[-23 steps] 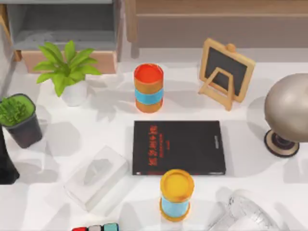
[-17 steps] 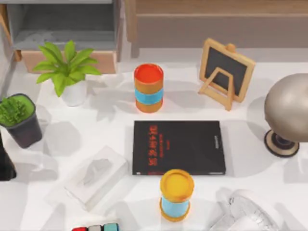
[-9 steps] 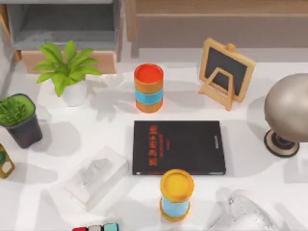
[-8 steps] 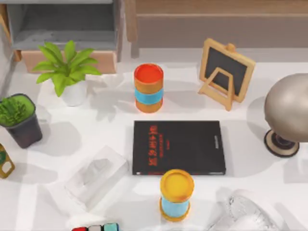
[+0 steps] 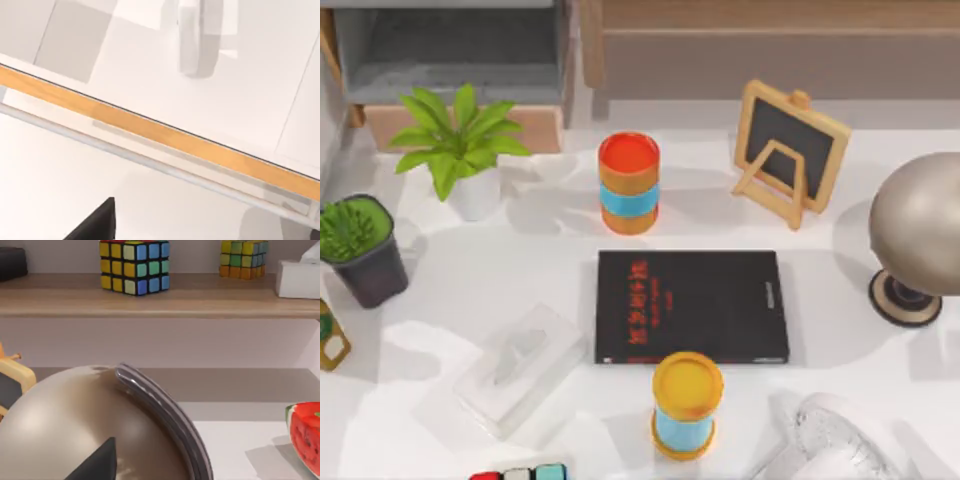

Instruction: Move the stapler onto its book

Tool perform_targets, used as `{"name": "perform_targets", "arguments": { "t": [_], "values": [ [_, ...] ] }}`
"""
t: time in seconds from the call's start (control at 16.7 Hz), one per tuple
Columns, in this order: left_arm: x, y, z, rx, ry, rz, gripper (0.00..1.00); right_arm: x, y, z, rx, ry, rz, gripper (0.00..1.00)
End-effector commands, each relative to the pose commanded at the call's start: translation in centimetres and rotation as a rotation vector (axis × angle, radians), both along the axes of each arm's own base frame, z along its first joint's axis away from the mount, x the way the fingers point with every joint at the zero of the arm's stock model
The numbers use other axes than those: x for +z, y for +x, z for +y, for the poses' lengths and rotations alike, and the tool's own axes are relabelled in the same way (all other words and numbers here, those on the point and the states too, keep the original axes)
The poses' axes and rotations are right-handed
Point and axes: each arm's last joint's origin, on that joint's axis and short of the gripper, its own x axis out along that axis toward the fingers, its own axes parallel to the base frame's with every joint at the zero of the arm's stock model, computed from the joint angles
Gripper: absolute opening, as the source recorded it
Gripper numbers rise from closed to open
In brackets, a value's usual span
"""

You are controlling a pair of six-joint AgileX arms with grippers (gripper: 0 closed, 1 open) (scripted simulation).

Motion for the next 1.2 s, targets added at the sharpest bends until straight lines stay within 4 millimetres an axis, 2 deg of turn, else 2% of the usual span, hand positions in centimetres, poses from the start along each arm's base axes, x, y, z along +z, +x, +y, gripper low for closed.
{"name": "perform_targets", "arguments": {
  "t": [0.3,0.54,0.72,0.9,1.2],
  "values": [
    [-2.5,7.8,3.9,0.041,-0.031,0.122,1.0,0.0,0.0,0.0,0.0,0.0,0.0,1.0],
    [-5.2,11.4,5.4,0.02,-0.058,0.169,1.0,0.0,0.0,0.0,0.0,0.0,0.0,1.0],
    [-7.9,12.9,6.2,0.006,-0.092,0.216,1.0,0.0,0.0,0.0,0.0,0.0,0.0,1.0],
    [-9.9,13.4,6.6,0.003,-0.122,0.257,1.0,0.0,0.0,0.0,0.0,0.0,0.0,1.0],
    [-10.4,13.5,6.7,0.003,-0.128,0.266,1.0,0.0,0.0,0.0,0.0,0.0,0.0,1.0]
  ]
}}
